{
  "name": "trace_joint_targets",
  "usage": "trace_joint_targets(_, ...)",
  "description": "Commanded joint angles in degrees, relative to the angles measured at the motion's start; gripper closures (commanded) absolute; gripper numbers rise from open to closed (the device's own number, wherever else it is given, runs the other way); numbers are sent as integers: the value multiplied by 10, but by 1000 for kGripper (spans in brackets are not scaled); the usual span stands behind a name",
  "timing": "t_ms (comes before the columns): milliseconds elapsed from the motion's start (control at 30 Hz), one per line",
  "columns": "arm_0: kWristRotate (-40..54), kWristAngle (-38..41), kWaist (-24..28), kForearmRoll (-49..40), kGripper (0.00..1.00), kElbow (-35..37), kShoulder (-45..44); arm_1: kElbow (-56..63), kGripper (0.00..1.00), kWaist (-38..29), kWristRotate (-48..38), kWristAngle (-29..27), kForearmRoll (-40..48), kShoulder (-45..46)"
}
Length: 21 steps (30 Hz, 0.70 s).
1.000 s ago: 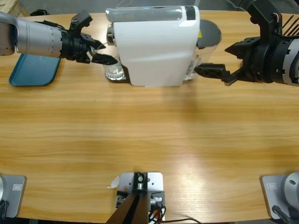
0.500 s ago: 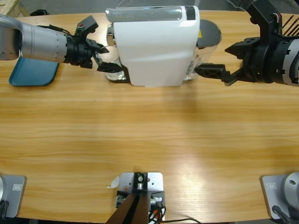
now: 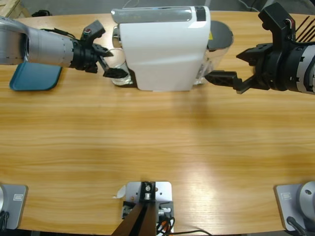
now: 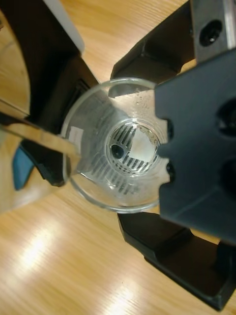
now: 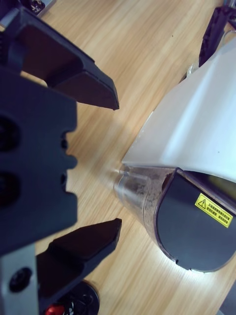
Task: Pour coffee
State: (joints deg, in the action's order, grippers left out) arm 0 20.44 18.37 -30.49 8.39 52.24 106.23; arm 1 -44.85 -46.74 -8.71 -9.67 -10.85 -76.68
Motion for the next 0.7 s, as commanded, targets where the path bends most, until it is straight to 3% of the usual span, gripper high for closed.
trace_joint_targets(33,8,12,0,-5,27,17,36,19,0,8,6,11,2,-4)
trace_joint_targets(567,10,41,4,-15,32,34,32,20,0,8,6,13,2,0)
trace_joint_targets(600,9,43,4,-15,45,31,27,20,0,8,6,13,2,0)
trace_joint_targets(667,4,43,4,-23,230,30,17,20,0,8,6,14,2,1)
trace_joint_targets(700,7,43,4,-25,229,31,16,20,0,8,6,14,1,3)
